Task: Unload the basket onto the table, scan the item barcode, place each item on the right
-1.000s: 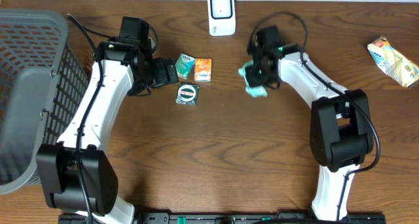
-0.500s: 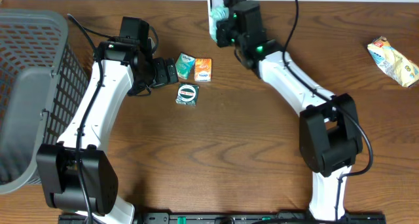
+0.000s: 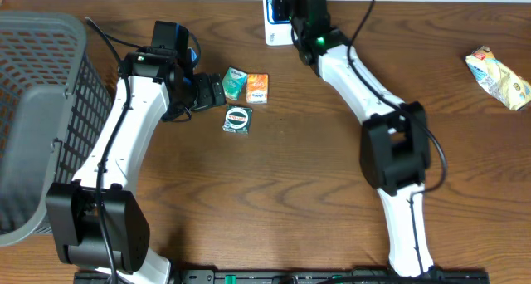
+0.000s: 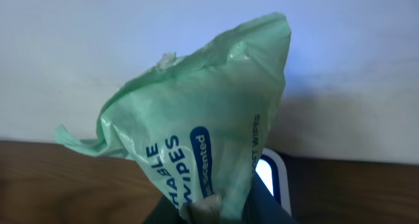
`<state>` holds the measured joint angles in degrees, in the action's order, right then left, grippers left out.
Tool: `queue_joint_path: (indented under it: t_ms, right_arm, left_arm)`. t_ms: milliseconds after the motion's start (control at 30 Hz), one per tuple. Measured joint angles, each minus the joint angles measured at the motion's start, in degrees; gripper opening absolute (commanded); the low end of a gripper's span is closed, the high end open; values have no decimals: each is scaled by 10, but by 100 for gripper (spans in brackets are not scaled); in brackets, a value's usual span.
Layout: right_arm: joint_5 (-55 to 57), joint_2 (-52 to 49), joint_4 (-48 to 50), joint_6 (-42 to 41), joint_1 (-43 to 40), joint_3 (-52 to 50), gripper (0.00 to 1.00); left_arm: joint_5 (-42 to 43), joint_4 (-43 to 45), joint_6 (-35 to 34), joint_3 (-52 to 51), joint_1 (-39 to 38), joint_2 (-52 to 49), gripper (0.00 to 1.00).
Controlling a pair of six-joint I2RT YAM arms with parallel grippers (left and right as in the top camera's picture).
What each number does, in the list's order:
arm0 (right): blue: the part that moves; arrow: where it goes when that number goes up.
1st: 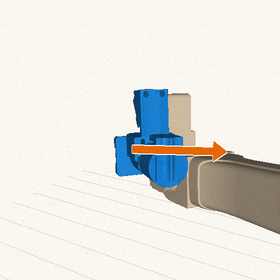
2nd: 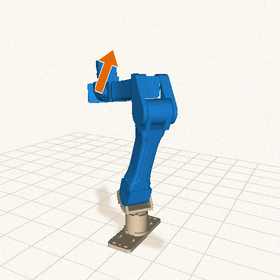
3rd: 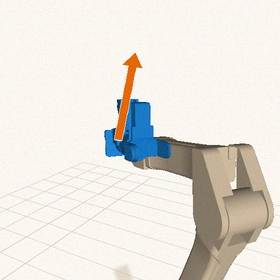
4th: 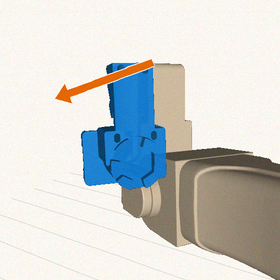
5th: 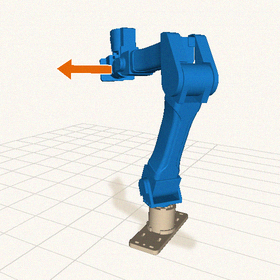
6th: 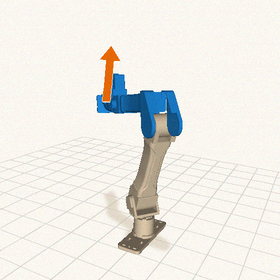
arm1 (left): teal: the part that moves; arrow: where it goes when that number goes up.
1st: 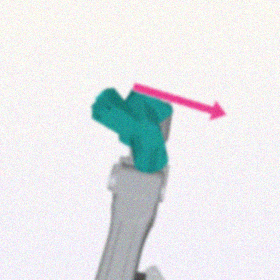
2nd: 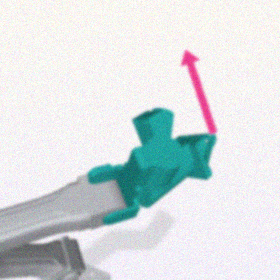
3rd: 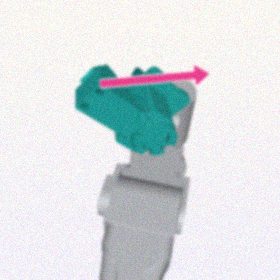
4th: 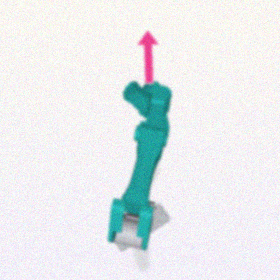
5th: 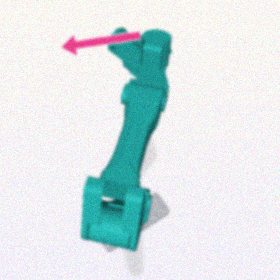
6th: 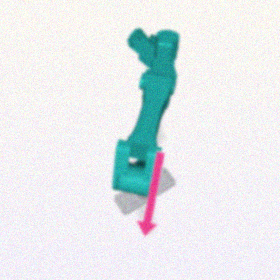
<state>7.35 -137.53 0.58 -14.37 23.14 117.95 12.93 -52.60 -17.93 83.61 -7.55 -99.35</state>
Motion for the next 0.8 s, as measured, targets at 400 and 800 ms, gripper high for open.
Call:
queue_joint_path:
  t_ms: [400,800]
  right_arm:
    - [41,-70,-41,44,0,63,1]
    - [75,-41,-237,65,-40,116,1]
  left_arm:
    - [0,0,0,0,0,0,98]
    - [0,0,0,0,0,0,98]
